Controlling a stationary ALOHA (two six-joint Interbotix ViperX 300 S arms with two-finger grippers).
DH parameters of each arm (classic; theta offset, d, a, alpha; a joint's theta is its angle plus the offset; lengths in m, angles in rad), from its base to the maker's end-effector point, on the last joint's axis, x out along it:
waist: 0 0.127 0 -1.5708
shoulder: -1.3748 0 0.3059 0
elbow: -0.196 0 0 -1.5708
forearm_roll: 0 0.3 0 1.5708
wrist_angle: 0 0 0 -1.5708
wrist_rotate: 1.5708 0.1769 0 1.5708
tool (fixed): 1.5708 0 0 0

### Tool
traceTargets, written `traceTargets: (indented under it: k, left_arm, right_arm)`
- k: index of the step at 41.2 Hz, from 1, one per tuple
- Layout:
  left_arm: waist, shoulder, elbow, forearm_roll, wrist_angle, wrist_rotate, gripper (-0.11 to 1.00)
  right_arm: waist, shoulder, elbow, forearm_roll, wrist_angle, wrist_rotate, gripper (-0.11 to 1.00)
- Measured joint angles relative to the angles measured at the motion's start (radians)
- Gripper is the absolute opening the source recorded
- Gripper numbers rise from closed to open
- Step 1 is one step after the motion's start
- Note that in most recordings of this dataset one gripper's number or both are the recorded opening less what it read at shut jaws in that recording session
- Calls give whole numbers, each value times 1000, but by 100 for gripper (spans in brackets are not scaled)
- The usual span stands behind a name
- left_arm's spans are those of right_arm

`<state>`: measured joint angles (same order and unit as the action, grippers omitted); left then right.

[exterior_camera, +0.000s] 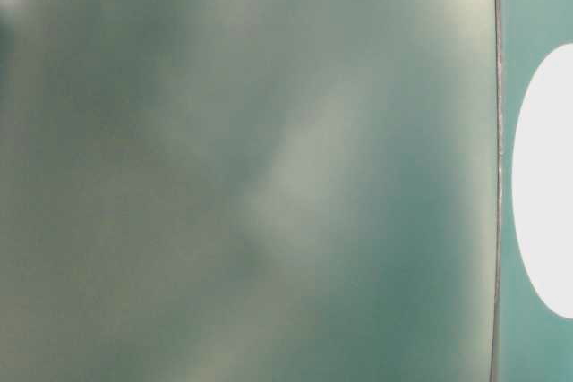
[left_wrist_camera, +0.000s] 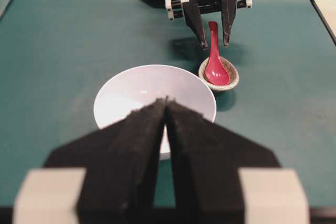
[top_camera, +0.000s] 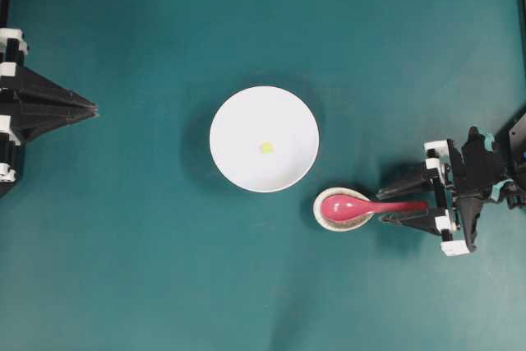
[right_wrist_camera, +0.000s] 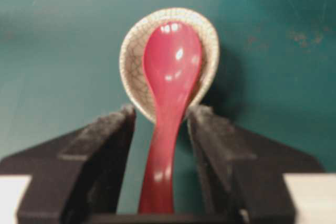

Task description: Scoop the yellow hexagonal prism block from the bowl with a spoon using the right arm.

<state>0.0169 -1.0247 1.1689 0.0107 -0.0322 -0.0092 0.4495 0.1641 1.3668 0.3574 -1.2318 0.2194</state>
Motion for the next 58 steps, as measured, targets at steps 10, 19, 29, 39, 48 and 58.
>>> traceTargets:
  k: [10,19,29,39,48,58]
  left_arm:
    - [0,0,0,0,0,0,8]
    - [0,0,0,0,-2,2,8]
    - [0,0,0,0,-2,0,8]
    - [0,0,0,0,0,0,8]
    - [0,0,0,0,-5,0,8]
    - [0,0,0,0,-21,0,8]
  right_arm:
    - [6,2,-5,2,20,-55,51]
    - [8,2,-8,3,23,-87,50]
    - [6,2,-6,5,23,-91,42]
    - [6,2,-3,5,23,-92,24]
    - [6,-38,-5,6,25,-103,24]
    - [-46,-224,-8,8,169,-199,24]
